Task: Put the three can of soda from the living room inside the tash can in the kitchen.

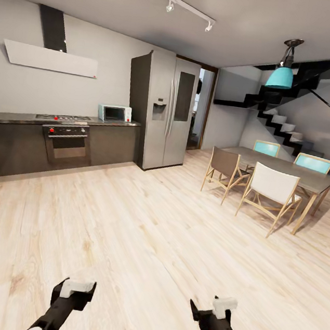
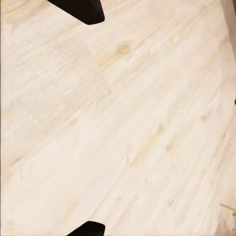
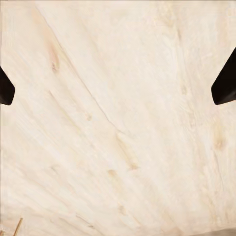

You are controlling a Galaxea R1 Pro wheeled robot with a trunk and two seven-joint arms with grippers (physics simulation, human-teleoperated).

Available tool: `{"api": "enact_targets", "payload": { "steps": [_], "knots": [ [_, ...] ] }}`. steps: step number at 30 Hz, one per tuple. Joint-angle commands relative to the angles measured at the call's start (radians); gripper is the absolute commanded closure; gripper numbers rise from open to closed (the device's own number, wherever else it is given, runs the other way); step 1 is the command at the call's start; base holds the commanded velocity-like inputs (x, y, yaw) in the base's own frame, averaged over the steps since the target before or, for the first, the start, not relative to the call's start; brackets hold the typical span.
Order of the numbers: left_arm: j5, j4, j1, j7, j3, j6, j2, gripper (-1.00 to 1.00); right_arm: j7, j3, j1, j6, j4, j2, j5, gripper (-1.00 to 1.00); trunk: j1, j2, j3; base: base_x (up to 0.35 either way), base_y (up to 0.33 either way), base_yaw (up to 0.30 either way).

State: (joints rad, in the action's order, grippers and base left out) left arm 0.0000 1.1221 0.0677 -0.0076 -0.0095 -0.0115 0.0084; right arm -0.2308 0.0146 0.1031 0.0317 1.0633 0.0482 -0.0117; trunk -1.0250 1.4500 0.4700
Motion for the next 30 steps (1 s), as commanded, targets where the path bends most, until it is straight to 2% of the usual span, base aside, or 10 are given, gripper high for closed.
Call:
{"api": "enact_targets", "payload": {
  "steps": [1, 6, 7, 9, 10, 12, 15, 17, 24, 30],
  "knots": [
    [0.0, 0.063, -0.006, -0.006, 0.003, -0.001, 0.003, -1.0, -0.001, -0.002, -0.026, -0.009, 0.105, 0.001, -0.002, -1.0, 0.0, 0.0, 0.0, 0.0, 0.0, 0.0],
    [-0.002, 0.116, -0.028, -0.029, 0.006, -0.032, 0.016, -1.0, -0.004, -0.008, -0.108, 0.018, 0.183, 0.008, 0.0, -1.0, 0.0, 0.0, 0.0, 0.0, 0.0, 0.0],
    [0.0, 0.126, -0.056, -0.051, 0.008, -0.087, 0.03, -1.0, -0.004, -0.012, -0.153, 0.076, 0.196, 0.024, 0.003, -1.0, 0.0, 0.0, 0.0, 0.0, 0.0, 0.0],
    [0.001, 0.129, -0.066, -0.06, 0.008, -0.104, 0.036, -1.0, -0.003, -0.013, -0.168, 0.096, 0.196, 0.032, 0.005, -1.0, 0.0, 0.0, 0.0, 0.0, 0.0, 0.0],
    [0.002, 0.132, -0.086, -0.085, 0.008, -0.129, 0.045, -1.0, 0.001, -0.015, -0.195, 0.128, 0.192, 0.046, 0.008, -1.0, 0.0, 0.0, 0.0, 0.0, 0.0, 0.0],
    [0.0, 0.126, -0.102, -0.119, 0.009, -0.148, 0.051, -1.0, 0.005, -0.016, -0.213, 0.149, 0.188, 0.055, 0.01, -1.0, 0.0, 0.0, 0.0, 0.0, 0.0, 0.0],
    [0.003, 0.068, -0.115, -0.166, 0.01, -0.167, 0.056, -1.0, 0.009, -0.027, -0.228, 0.167, 0.184, 0.062, 0.012, -1.0, 0.0, 0.0, 0.0, 0.0, 0.0, 0.0],
    [0.006, 0.001, -0.122, -0.193, 0.012, -0.177, 0.058, -1.0, 0.01, -0.059, -0.236, 0.179, 0.185, 0.061, 0.014, -1.0, 0.0, 0.0, 0.0, 0.0, 0.0, 0.0],
    [0.003, -0.074, -0.126, -0.214, 0.013, -0.185, 0.058, -1.0, 0.001, -0.127, -0.243, 0.188, 0.181, 0.058, 0.016, -1.0, 0.0, 0.0, 0.0, 0.0, 0.0, 0.0],
    [0.001, -0.094, -0.125, -0.215, 0.013, -0.186, 0.058, -1.0, 0.009, -0.135, -0.241, 0.184, 0.176, 0.057, 0.016, -1.0, 0.0, 0.0, 0.002, 0.0, 0.0, 0.0]
  ]
}}
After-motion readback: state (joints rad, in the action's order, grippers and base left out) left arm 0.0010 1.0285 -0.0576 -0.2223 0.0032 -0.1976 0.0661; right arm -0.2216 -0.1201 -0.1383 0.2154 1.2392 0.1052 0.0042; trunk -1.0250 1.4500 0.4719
